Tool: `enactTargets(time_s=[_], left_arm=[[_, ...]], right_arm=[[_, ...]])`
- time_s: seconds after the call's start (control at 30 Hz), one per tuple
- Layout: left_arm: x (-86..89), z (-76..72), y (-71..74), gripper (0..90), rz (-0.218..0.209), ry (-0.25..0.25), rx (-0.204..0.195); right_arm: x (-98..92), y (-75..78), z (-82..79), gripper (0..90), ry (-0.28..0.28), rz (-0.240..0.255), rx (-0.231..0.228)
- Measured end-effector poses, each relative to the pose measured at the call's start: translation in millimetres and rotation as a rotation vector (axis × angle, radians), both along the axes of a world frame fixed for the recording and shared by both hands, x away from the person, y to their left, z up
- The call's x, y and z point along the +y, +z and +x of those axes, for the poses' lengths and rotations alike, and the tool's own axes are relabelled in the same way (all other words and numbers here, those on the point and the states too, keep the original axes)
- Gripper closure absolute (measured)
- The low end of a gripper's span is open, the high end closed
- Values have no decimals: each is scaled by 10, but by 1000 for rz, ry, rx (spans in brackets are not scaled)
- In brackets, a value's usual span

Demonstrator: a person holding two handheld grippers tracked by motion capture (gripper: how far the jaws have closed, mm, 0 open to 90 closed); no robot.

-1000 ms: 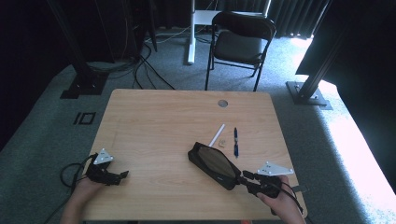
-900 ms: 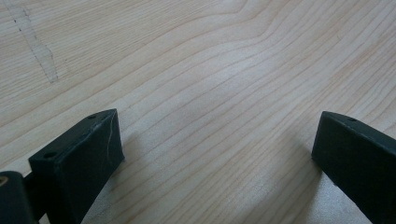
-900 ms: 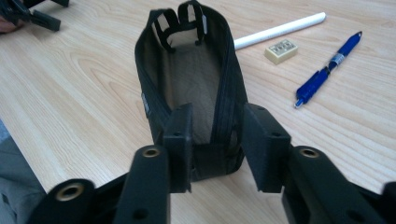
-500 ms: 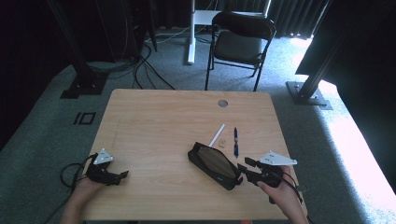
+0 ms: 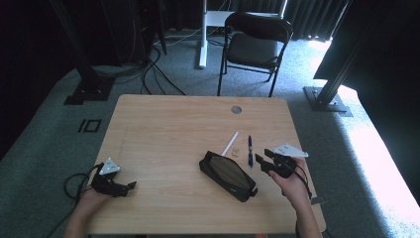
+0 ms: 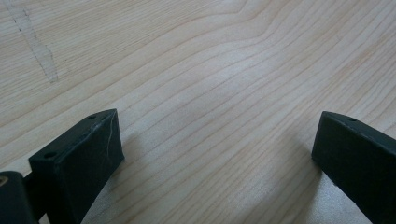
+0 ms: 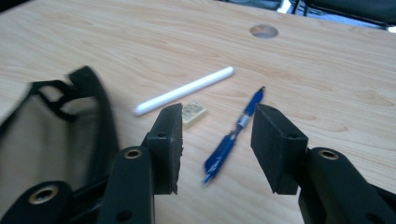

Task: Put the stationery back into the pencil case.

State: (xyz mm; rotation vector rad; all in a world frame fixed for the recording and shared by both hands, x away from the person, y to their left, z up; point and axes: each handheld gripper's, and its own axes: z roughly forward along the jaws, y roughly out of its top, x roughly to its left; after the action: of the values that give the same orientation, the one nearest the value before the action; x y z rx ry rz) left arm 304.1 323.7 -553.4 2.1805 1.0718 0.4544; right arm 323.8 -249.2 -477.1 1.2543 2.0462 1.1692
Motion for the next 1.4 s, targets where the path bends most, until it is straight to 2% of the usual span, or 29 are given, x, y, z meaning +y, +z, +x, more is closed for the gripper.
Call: enactTargets(time_s=[0.07,0.4,0.7,0.77,0.93,1.23,1.4], left_arm=[[0,0,-1,21,-1,-1,0],[0,0,0,21,0,0,0],[0,0,0,21,0,0,0],[0,0,0,21,0,0,0],[0,0,0,21,0,0,0],[0,0,0,21,0,0,0],[-1,0,0,21,0,0,0]], right_arm=[[3,-59,129,542,-25,-13,11],[76,-307,552,540,-96,-14,71],[172,-516,829,554,-143,-12,140],[201,-562,863,555,-151,-38,154],[242,-646,916,580,-170,-37,178],[332,-702,945,626,-191,-115,178],[334,-701,931,675,-195,-110,184]])
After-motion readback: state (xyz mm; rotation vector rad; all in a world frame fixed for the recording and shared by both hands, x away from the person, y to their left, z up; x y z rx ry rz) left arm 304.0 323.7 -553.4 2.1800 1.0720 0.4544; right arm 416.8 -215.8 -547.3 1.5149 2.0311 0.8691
